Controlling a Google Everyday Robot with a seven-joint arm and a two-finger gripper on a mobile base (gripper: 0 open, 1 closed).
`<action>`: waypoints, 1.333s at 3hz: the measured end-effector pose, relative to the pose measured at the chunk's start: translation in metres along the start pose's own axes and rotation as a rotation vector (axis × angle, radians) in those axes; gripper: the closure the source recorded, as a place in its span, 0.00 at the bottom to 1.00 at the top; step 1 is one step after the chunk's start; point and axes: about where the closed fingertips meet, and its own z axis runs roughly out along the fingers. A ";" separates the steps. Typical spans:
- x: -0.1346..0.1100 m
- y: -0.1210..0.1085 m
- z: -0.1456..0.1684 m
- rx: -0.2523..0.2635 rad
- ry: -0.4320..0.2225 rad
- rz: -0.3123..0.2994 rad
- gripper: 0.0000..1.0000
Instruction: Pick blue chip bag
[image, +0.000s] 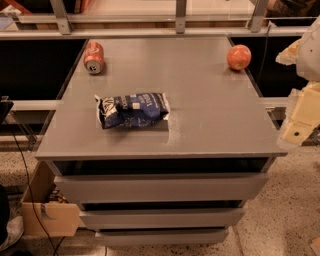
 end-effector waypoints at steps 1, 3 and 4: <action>0.000 0.000 0.000 0.000 0.000 0.000 0.00; -0.092 -0.034 0.029 0.000 -0.128 -0.107 0.00; -0.139 -0.049 0.042 -0.012 -0.161 -0.164 0.00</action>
Offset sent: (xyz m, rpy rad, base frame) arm 0.0723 0.0995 -0.0024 0.1469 -0.0656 0.1438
